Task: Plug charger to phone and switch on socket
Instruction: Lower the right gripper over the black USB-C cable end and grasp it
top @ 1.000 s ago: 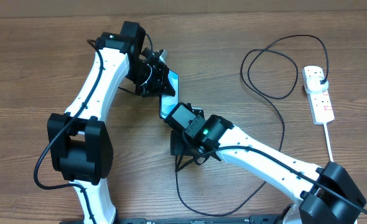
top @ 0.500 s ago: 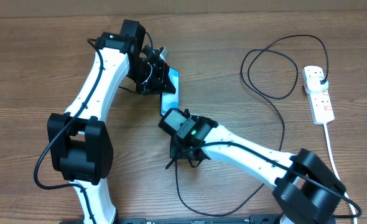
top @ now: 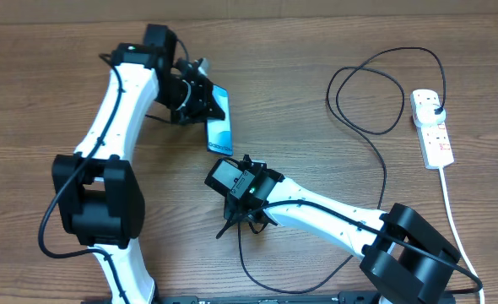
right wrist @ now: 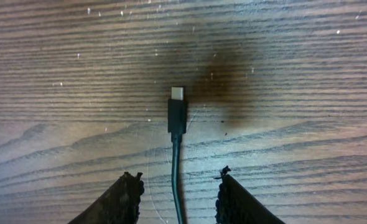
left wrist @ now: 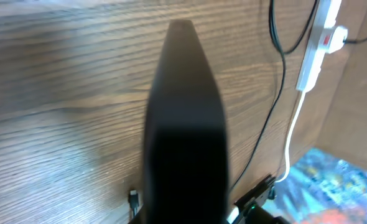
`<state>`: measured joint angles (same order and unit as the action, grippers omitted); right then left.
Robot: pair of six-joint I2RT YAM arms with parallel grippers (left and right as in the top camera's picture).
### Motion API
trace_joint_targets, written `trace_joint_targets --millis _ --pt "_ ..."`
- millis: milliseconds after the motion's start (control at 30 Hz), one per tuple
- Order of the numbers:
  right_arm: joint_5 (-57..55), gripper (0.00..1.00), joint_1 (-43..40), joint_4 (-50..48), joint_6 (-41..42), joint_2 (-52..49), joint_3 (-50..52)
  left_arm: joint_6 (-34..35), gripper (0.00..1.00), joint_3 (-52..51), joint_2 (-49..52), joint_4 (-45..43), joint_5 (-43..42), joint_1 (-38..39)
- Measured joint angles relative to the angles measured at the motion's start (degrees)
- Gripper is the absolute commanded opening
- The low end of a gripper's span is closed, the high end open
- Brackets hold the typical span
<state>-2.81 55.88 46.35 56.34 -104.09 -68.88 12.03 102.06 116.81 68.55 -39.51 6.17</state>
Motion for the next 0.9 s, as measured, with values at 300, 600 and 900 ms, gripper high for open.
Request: trace_joint_targets --millis 300,600,900 --pt "-0.59 0.37 0.0 -0.11 1.51 -1.36 0.0 0.02 0.04 0.0 0.0 0.07 -1.27 -3.21" --pt "-0.63 0.33 0.81 -0.79 1.95 -3.54 0.0 0.02 0.04 0.0 0.0 0.07 -1.49 -3.61" --pt "-1.29 0.33 1.27 -2.45 1.97 -6.4 -0.24 0.02 0.04 0.0 0.0 0.11 -1.84 -3.61"
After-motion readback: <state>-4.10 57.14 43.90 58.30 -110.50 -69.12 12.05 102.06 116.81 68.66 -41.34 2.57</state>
